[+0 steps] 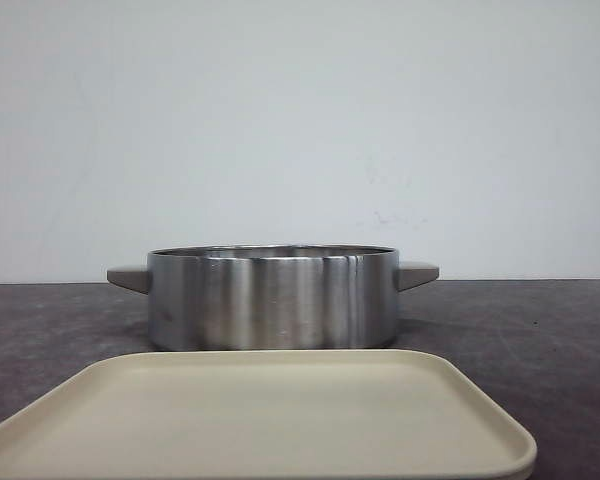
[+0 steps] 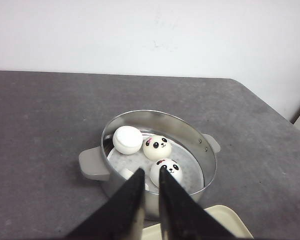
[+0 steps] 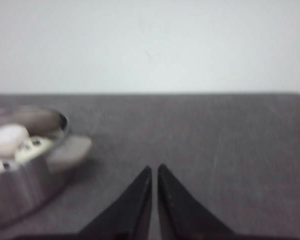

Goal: Steam buns

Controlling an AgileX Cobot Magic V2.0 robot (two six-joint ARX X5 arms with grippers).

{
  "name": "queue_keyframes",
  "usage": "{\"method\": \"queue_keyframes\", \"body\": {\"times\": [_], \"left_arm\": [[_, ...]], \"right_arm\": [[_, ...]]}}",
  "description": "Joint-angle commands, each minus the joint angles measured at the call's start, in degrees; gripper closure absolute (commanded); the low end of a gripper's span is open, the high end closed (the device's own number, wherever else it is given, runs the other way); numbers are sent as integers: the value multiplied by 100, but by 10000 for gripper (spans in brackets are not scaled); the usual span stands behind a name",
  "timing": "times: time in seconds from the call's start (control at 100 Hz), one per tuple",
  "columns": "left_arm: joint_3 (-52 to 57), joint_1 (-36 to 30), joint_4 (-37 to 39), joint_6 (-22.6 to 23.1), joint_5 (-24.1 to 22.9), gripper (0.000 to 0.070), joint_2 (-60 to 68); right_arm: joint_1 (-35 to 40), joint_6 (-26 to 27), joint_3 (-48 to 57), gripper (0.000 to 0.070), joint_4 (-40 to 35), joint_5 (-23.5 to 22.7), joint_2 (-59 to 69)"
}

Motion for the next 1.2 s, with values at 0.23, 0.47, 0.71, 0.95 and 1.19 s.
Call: {"method": "queue_keyframes", "body": {"times": [0.23,0.47,0.71,0.95,1.19], "left_arm": [[46,-26,61,-15,-31,700,4],[46,-26,61,-15,-31,700,4],[46,-26,59,-15,-31,700,4],[46,-26,61,-15,-31,700,4],[46,-26,61,-15,-33,700,4]], "right_arm": [[-170,-79,-192,686,-879,37,-315],[-203,-291,-192,686,-896,289,-315],[-203,-289,-190,686,-785,245,-315],[-203,-289,-190,686,-785,245,-315],[-203,-289,-190,686,-785,245,-315]]}}
